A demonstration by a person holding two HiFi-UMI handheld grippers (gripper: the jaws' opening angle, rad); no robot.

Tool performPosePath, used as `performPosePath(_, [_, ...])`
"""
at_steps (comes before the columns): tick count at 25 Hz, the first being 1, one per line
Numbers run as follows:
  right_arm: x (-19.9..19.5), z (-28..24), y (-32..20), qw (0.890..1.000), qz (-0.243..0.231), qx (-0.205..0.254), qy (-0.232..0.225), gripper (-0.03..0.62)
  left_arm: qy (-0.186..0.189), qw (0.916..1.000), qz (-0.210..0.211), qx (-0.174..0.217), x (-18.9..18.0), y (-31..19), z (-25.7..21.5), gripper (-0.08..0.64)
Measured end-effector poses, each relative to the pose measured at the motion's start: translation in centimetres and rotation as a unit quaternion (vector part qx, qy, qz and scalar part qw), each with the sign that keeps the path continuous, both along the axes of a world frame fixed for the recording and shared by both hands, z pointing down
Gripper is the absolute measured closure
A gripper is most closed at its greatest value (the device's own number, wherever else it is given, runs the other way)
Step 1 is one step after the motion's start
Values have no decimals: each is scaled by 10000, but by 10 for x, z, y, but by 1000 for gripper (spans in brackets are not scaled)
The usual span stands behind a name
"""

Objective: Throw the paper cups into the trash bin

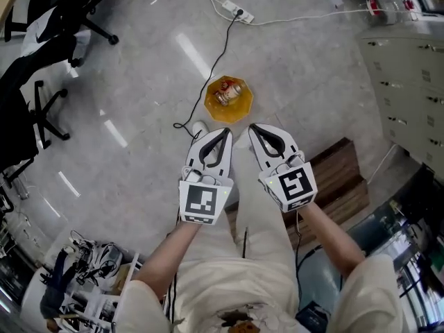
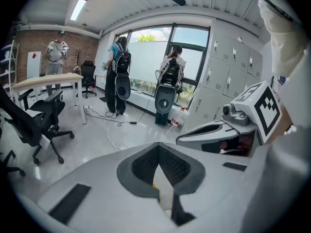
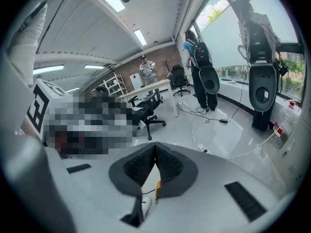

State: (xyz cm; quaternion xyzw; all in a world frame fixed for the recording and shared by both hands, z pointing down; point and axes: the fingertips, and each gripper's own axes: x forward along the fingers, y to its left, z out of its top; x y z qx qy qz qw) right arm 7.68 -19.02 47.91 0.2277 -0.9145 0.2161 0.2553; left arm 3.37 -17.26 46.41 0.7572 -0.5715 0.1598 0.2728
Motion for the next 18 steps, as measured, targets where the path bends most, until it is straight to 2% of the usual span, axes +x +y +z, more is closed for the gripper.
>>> performPosePath(6, [3,-77,13,9994,-195,267,-72,586,-25,9998,65,201,9,14,-74,555])
performPosePath(13, [8,-165,26,9985,21,499,-237,586,10,9987,41,505,7,34,-163,555])
performPosePath(18, [8,-202,27,9970,89,713,-298,586,-7,9971,152,746,1,32,-203,555])
